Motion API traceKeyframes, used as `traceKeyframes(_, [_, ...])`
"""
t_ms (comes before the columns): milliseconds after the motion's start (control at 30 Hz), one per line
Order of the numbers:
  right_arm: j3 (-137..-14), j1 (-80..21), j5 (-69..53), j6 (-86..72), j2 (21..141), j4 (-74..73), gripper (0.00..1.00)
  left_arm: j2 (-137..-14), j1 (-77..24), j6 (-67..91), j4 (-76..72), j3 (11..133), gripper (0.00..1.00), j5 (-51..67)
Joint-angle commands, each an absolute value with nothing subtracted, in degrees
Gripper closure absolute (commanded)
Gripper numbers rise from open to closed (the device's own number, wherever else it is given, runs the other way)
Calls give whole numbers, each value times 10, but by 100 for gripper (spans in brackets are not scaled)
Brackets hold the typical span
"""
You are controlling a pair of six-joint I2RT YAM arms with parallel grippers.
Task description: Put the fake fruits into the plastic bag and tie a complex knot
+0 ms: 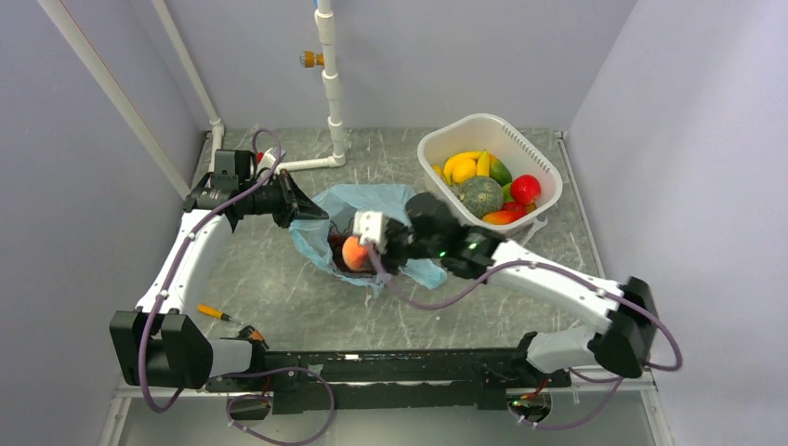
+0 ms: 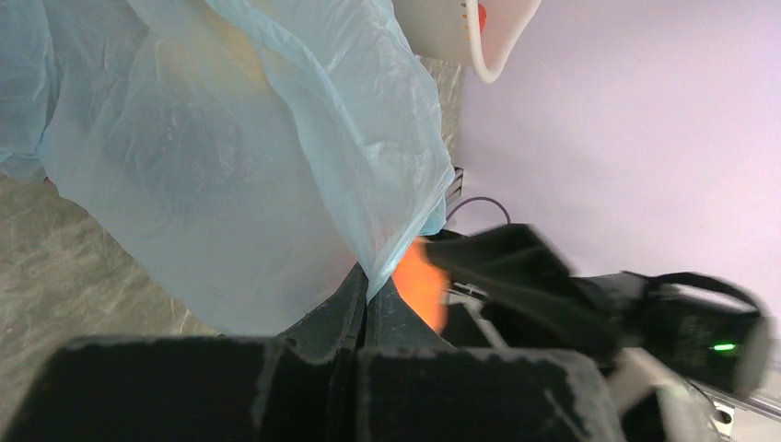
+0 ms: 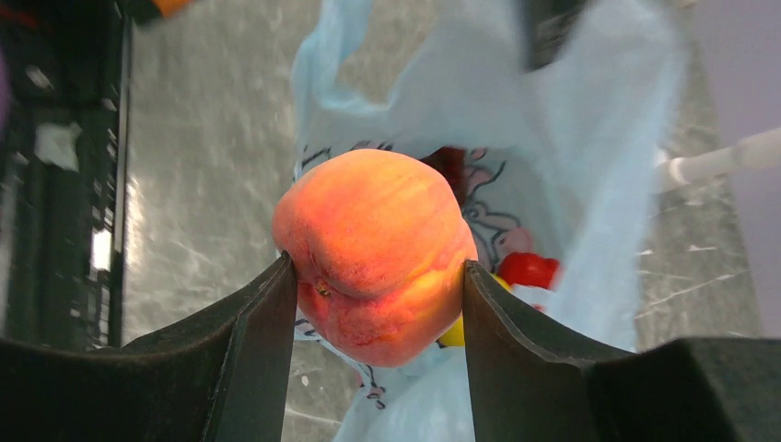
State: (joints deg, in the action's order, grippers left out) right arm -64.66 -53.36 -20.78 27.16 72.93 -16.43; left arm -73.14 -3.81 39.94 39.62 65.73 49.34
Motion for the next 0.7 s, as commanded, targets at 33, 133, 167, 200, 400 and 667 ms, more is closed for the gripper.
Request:
traceKeyframes(33, [-608, -580, -55, 398, 809, -17, 70, -724, -35, 400, 377, 668, 100, 510])
traceKeyframes(133, [-619, -579, 7, 430, 861, 35, 70, -720, -35, 394, 383, 669, 100, 507])
traceKeyframes(167, [-611, -579, 28, 448, 872, 62, 70, -718, -35, 393, 383, 668, 100, 507])
traceKeyframes(200, [-602, -579, 43, 466, 881, 94, 71, -718, -35, 393, 382, 667, 100, 507])
traceKeyframes(400, [-611, -579, 110, 493, 921, 129, 22, -722, -35, 385, 381, 669, 100, 504])
traceKeyframes(667, [-654, -563, -115, 322, 722, -156, 0, -728, -34, 365, 391, 678, 100, 500])
